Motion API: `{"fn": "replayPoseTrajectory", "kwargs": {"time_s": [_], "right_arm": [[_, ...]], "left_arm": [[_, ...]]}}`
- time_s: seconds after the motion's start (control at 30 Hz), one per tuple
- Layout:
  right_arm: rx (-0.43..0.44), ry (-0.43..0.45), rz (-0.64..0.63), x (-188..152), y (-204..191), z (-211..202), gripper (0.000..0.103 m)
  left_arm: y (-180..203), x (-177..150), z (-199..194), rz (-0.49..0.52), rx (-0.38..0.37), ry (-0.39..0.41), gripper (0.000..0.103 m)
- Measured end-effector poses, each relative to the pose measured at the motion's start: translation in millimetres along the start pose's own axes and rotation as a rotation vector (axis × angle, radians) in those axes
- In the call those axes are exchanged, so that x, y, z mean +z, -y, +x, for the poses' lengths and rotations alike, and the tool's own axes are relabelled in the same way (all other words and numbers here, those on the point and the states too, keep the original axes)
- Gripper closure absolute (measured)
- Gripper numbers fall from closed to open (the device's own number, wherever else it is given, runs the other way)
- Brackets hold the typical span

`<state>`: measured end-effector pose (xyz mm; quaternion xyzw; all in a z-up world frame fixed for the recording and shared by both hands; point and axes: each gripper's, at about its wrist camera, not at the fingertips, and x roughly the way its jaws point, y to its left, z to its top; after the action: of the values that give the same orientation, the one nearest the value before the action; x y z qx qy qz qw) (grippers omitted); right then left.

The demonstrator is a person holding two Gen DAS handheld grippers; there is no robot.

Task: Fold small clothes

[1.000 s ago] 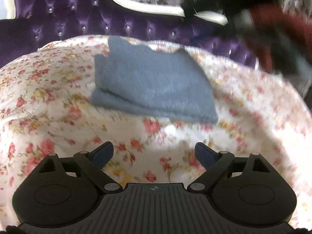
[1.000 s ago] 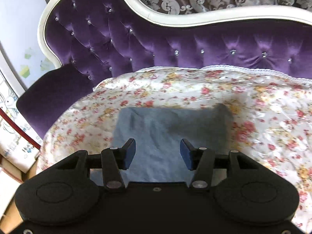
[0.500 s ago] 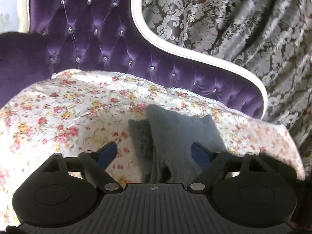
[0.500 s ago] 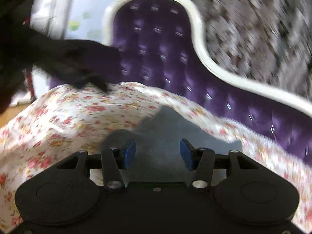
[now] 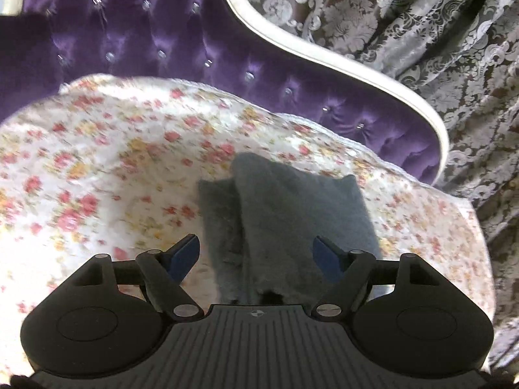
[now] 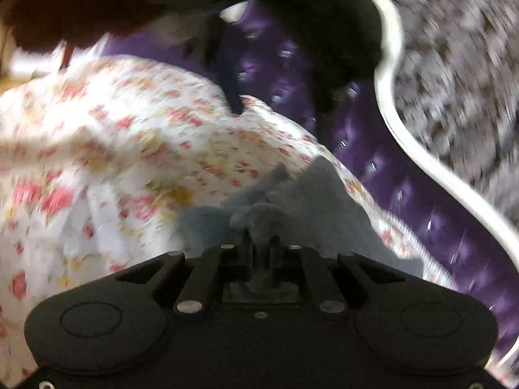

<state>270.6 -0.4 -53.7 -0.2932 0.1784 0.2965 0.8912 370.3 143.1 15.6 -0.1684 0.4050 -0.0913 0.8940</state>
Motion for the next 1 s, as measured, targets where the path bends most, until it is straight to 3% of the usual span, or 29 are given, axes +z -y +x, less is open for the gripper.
{"fn": "replayPoseTrajectory", "kwargs": {"time_s": [0.07, 0.23, 0.43, 0.53, 0.57, 0.6, 0.63, 0.67, 0.87, 0.93, 1.0], "right_arm": [[0.013, 0.027, 0.132, -1, 24, -10, 0.089], [0.036, 0.085, 0.328, -6, 61, -29, 0.089], [0.055, 0.085, 0.358, -8, 67, -30, 0.089], [0.06, 0.086, 0.356, -11, 63, -30, 0.089], [0.063, 0.084, 0.354, -11, 62, -29, 0.089], [0.065, 0.084, 0.351, -12, 61, -30, 0.089], [0.064, 0.082, 0.344, -12, 59, -30, 0.089], [0.061, 0.083, 0.338, -12, 58, -30, 0.089], [0.062, 0.124, 0.308, 1, 44, -33, 0.088], [0.08, 0.098, 0.289, 5, 32, -20, 0.088], [0.118, 0.042, 0.287, 3, 21, -1, 0.085]], "left_arm": [[1, 3, 7, -0.02, -0.034, -0.021, 0.027], [5, 11, 35, -0.089, -0.136, -0.083, 0.027], [14, 15, 68, -0.113, -0.167, -0.139, 0.027], [17, 17, 82, -0.1, -0.142, -0.163, 0.028], [18, 17, 87, -0.081, -0.134, -0.172, 0.032], [20, 16, 90, -0.054, -0.123, -0.167, 0.065], [23, 16, 91, -0.026, -0.09, -0.155, 0.088], [25, 16, 92, 0.004, -0.045, -0.143, 0.091], [36, 25, 67, 0.16, -0.051, -0.074, 0.091], [26, 25, 74, 0.162, -0.03, -0.11, 0.091], [15, 20, 90, 0.163, 0.018, -0.151, 0.08]]}}
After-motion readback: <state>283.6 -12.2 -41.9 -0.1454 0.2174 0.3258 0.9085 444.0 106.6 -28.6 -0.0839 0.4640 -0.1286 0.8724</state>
